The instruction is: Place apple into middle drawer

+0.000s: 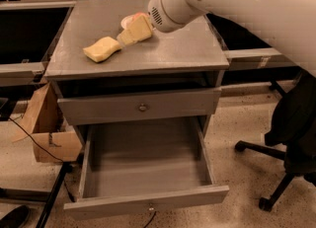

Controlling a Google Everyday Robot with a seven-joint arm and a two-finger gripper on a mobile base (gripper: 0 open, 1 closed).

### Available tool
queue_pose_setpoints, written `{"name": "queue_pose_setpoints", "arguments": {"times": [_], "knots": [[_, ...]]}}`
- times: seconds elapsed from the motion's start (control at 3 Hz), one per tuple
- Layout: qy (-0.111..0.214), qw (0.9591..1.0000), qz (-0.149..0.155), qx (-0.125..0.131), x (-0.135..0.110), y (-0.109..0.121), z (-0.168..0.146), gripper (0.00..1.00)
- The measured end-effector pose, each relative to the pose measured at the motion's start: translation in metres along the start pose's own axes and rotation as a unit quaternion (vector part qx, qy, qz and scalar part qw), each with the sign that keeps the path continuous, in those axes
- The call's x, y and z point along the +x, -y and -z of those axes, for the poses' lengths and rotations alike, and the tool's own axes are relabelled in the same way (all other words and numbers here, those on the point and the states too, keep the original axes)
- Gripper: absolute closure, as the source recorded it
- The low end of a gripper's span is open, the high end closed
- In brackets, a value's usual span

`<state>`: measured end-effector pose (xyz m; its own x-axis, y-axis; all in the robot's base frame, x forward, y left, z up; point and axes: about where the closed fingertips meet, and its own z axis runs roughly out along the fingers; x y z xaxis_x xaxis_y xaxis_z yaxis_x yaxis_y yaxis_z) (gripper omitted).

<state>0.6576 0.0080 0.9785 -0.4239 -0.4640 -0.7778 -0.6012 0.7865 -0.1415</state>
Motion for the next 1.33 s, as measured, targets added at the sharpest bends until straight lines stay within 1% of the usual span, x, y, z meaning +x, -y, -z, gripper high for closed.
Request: {"name": "queue_pose_setpoints", "arguments": {"times": [0.33,0.67,1.0,1.33], "knots": [[0.013,0.9998,-0.006,-0.011,-0.002,-0.002,-0.002,0.0],[0.024,0.9995,-0.016,-0.012,-0.014,0.001,-0.024,0.0],[0.033,0.999,-0.032,0.004,-0.033,0.009,-0.051,0.0],[0.032,0.9984,-0.041,0.025,-0.052,0.022,-0.082,0.0]]}}
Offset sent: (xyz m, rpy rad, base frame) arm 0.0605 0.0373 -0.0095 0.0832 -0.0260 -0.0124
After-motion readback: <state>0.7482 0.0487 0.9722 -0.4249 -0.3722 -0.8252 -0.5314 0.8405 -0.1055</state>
